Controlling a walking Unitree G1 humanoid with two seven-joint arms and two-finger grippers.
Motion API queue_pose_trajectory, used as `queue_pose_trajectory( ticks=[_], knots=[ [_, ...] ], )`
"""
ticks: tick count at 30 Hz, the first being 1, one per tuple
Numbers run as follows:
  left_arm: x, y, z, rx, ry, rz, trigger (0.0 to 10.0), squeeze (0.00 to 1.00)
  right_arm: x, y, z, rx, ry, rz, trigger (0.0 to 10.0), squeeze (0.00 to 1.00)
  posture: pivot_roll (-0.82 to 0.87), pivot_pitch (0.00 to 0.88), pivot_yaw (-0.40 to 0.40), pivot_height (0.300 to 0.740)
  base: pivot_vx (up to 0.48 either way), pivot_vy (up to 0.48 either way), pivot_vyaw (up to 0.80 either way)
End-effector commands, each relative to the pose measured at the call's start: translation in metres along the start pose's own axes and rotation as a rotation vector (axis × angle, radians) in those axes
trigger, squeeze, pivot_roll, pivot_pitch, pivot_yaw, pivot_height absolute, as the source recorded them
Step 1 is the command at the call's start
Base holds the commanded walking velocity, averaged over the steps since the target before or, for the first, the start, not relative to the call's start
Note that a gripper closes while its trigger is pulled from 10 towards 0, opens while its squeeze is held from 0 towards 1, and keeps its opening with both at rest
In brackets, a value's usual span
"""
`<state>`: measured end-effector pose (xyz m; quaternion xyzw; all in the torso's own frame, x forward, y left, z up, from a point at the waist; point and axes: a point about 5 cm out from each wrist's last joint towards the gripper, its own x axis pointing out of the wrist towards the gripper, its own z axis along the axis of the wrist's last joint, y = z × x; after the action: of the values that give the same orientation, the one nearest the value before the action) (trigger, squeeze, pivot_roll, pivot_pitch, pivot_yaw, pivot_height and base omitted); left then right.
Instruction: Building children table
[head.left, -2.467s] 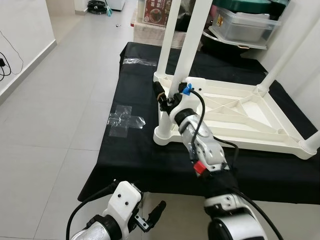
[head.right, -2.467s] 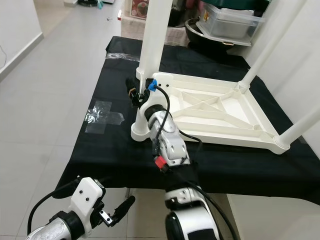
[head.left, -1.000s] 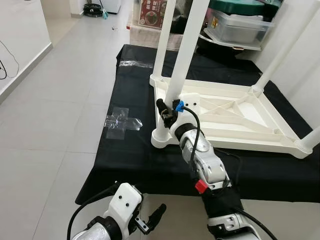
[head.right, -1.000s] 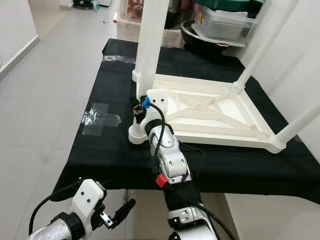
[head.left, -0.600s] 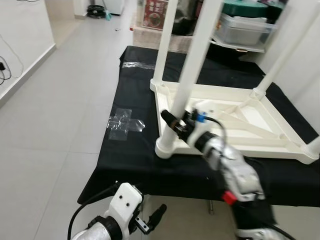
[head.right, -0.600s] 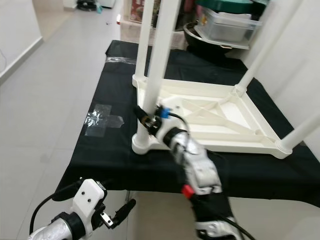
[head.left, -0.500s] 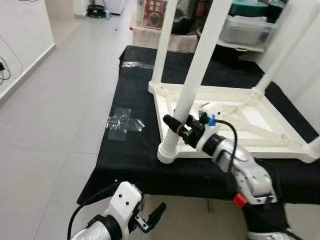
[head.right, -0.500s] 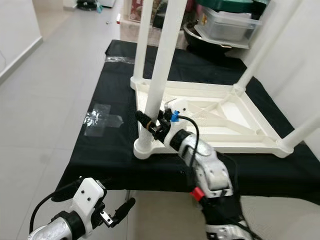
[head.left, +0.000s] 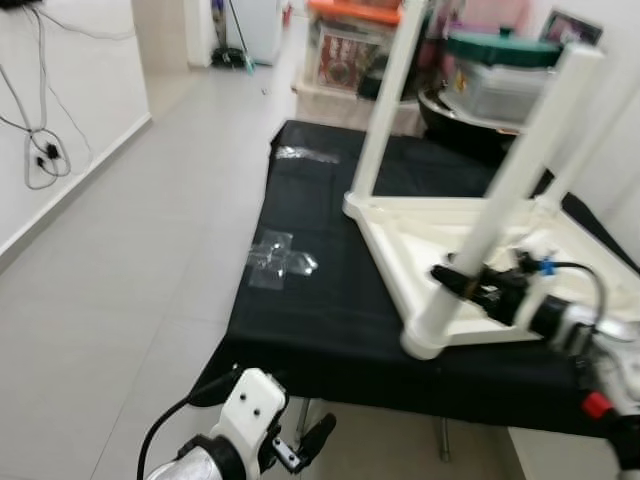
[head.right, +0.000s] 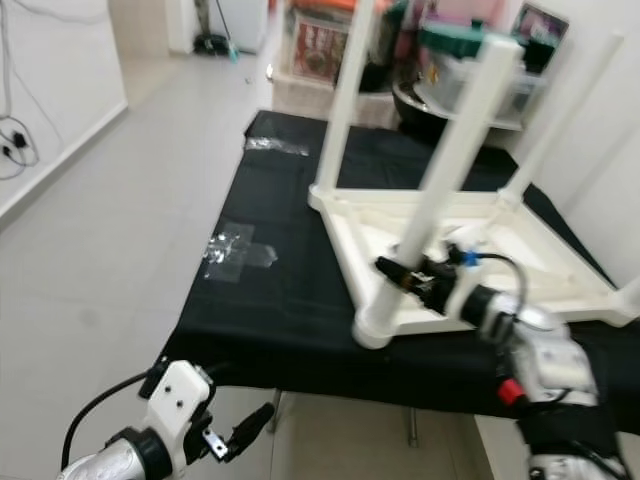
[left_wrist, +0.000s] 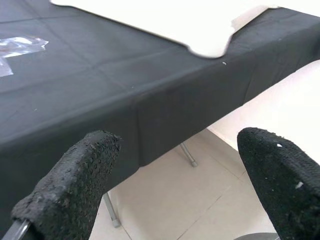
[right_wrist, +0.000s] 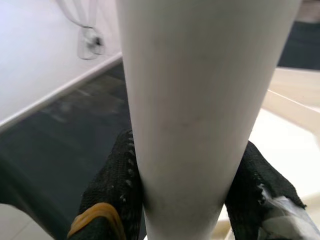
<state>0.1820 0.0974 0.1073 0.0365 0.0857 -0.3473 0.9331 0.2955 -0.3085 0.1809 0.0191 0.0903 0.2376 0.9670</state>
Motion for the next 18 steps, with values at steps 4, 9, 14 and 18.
queue_pose_trajectory(
  ticks=[4, 9, 14, 18],
  knots=[
    [-0.001, -0.001, -0.005, -0.013, 0.02, -0.009, 10.0, 0.0, -0.025, 0.004, -0.014, 0.086, 0.125, 0.176, 0.0, 0.0, 0.07, 0.063, -0.122, 0.74, 0.0, 0.0, 0.0],
    [-0.001, 0.0, -0.005, -0.013, 0.02, -0.008, 10.0, 0.0, -0.033, 0.003, -0.027, -0.018, 0.27, 0.252, 0.0, 0.0, 0.07, 0.063, -0.123, 0.74, 0.0, 0.0, 0.0],
    [-0.001, -0.001, -0.005, -0.016, 0.019, -0.008, 10.0, 0.0, -0.029, -0.014, -0.023, -0.066, 0.276, 0.156, 10.0, 0.0, 0.07, 0.059, -0.126, 0.74, 0.0, 0.0, 0.0],
    [-0.001, -0.001, -0.005, -0.015, 0.019, -0.008, 10.0, 0.0, -0.016, -0.018, -0.017, -0.02, 0.203, 0.071, 10.0, 0.6, 0.07, 0.059, -0.127, 0.74, 0.0, 0.0, 0.0]
  ],
)
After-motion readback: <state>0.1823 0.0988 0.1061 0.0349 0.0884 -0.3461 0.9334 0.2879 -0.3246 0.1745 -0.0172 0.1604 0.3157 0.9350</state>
